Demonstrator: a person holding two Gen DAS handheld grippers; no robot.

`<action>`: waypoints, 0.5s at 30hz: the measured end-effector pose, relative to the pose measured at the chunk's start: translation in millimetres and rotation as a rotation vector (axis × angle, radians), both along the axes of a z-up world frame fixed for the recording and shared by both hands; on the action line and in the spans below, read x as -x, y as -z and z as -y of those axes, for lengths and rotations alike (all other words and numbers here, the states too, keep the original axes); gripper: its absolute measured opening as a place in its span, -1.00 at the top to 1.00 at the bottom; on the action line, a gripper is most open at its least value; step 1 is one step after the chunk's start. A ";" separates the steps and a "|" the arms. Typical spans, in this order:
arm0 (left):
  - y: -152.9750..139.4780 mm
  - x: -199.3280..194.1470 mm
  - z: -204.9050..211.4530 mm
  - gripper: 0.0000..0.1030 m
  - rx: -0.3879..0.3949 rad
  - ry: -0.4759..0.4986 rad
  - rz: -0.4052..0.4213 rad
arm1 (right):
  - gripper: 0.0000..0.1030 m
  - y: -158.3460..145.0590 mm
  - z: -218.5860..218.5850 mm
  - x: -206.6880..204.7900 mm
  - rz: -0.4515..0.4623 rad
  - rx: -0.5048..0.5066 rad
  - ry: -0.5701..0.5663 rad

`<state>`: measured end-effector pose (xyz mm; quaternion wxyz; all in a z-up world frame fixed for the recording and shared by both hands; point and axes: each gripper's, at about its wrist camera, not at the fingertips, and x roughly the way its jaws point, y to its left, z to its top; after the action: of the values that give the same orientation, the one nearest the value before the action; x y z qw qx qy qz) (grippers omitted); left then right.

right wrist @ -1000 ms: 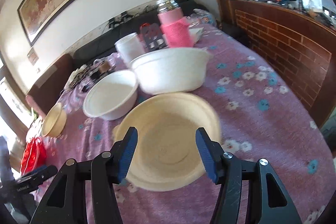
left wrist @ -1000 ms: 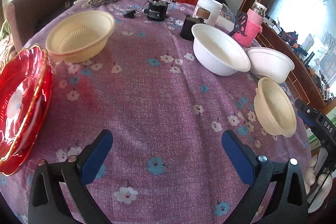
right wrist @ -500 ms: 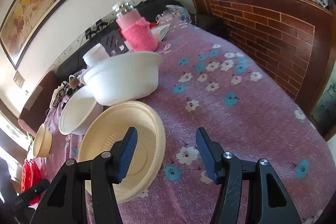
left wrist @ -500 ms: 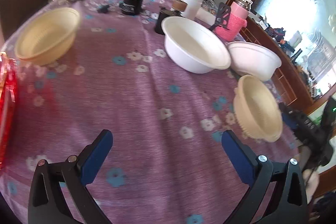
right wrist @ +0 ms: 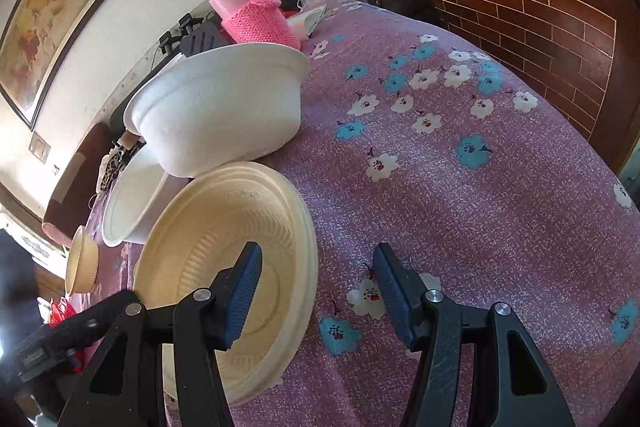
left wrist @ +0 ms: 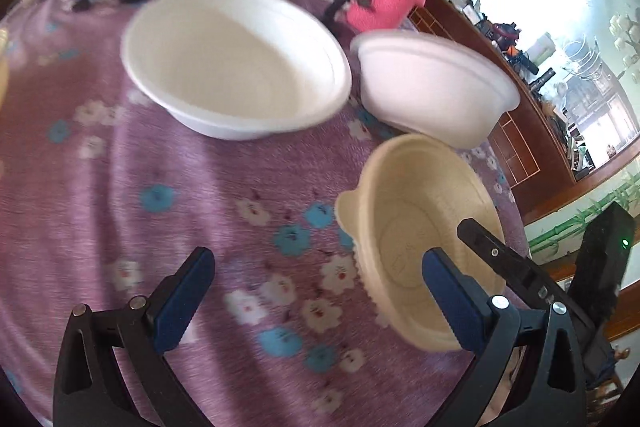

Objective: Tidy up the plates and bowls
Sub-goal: 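Grasp the beige bowl rim with the right tool while the left tool grasps its handle rim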

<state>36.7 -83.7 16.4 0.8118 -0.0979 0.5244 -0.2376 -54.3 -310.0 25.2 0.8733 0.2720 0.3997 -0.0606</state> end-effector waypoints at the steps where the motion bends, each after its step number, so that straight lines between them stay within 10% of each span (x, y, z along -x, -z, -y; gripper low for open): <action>1: 2.3 -0.7 3.5 -0.99 0.002 0.005 -0.010 | -0.19 -0.1 -1.6 -0.5 0.000 0.002 -0.007; 4: 1.6 1.8 13.3 -0.87 -0.007 0.032 0.005 | 0.37 -0.9 -8.0 -1.4 -0.004 0.008 -0.038; 9: 0.3 9.3 19.6 0.26 -0.010 0.120 -0.032 | 0.72 -5.7 -30.2 -0.2 -0.015 0.016 -0.112; 15: -24.1 38.3 -17.9 0.26 -0.008 0.063 0.054 | 0.72 -36.7 -75.2 13.9 0.036 0.125 -0.179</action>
<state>-1.6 -65.9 40.5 0.8182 -0.0717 0.5059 -0.2636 -68.2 -234.8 61.9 0.8975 0.1813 0.4019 -0.0025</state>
